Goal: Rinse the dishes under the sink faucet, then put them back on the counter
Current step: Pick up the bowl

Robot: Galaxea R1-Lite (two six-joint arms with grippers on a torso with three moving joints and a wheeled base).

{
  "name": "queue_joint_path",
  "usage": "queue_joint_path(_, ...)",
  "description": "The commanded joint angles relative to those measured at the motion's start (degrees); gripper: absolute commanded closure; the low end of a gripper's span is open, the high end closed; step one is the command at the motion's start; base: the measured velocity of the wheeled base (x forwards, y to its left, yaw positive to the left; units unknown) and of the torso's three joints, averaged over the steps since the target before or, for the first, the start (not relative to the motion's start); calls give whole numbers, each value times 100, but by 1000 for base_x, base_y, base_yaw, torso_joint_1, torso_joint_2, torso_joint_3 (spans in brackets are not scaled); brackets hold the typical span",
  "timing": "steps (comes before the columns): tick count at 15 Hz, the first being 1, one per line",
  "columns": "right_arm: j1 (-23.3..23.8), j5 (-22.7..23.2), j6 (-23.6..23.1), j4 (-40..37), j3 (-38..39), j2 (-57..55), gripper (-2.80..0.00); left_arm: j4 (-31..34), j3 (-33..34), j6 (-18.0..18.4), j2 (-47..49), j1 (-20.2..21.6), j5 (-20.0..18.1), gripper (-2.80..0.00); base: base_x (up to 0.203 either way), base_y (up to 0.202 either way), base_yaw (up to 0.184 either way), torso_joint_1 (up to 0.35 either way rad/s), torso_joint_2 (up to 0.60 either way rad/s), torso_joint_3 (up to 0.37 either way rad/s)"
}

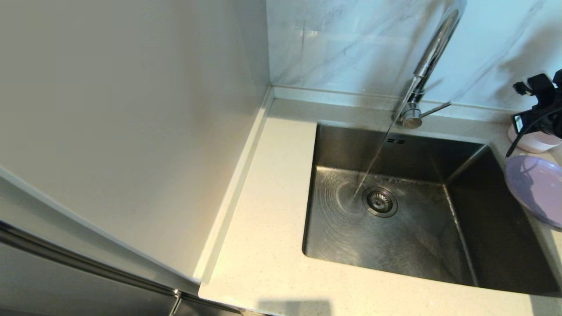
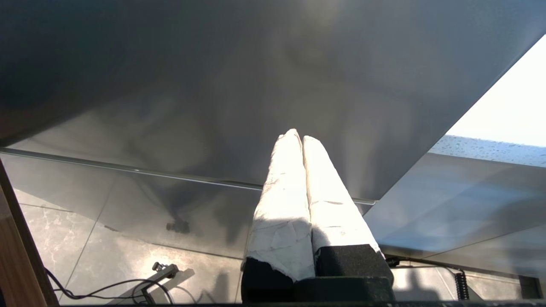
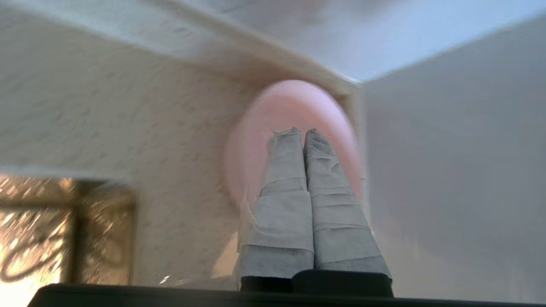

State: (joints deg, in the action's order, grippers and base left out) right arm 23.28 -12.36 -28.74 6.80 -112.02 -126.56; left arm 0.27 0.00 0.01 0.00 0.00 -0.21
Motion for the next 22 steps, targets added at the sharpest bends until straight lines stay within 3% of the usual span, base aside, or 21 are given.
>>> queue_joint_path(1, -3, -628, 170, 130, -101, -116, 0, 0, 0, -1, 0, 0, 3, 0, 0, 0, 0, 0, 0, 0)
queue_joint_path(4, 24, -1023, 190, 1039, -82, -507, 0, 0, 0, -1, 0, 0, 3, 0, 0, 0, 0, 0, 0, 0)
queue_joint_path(12, 9, -1035, 169, 1079, 1, -759, 0, 0, 0, -1, 0, 0, 3, 0, 0, 0, 0, 0, 0, 0)
queue_joint_path(22, -87, 117, -111, 1069, 1354, 107, 0, 0, 0, -1, 0, 0, 3, 0, 0, 0, 0, 0, 0, 0)
